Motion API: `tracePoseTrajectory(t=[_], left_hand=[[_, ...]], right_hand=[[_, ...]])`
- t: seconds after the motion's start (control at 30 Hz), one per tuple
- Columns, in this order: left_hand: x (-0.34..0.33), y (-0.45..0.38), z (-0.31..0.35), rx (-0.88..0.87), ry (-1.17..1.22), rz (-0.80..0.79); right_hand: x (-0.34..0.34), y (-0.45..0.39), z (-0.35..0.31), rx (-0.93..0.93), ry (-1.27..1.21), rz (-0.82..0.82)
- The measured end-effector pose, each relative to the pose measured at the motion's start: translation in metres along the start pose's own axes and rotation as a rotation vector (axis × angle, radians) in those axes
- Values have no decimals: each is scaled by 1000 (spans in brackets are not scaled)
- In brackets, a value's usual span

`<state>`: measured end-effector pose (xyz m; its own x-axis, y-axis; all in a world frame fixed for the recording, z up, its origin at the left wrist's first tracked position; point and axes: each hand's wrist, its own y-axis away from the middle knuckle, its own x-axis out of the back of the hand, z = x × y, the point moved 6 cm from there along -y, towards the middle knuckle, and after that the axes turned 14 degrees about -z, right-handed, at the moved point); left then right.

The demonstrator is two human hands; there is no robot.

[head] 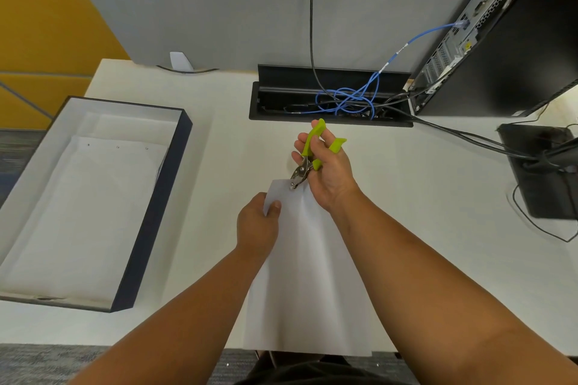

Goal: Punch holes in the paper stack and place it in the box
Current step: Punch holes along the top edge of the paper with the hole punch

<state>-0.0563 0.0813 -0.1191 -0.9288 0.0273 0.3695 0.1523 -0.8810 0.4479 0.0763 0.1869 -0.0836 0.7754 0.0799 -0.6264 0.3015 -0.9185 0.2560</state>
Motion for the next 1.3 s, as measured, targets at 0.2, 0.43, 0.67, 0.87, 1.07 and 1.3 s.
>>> tracePoseTrajectory(t=[0.2, 0.43, 0.67, 0.87, 1.07, 1.3], left_hand=[[1, 0, 0, 9, 6, -14], [2, 2, 0, 13, 25, -31], [0, 7, -2, 36, 31, -57], [-11, 19, -8, 80, 17, -57], [-17, 24, -12, 120, -28, -59], [-19, 25, -14, 151, -59, -64]], right_hand=[[-13, -2, -1, -36, -4, -7], [-20, -5, -4, 10, 143, 11], [-17, -3, 2, -2, 257, 46], [-8, 5, 12, -49, 281, 98], [0, 12, 20, -58, 213, 144], [3, 13, 24, -84, 162, 180]])
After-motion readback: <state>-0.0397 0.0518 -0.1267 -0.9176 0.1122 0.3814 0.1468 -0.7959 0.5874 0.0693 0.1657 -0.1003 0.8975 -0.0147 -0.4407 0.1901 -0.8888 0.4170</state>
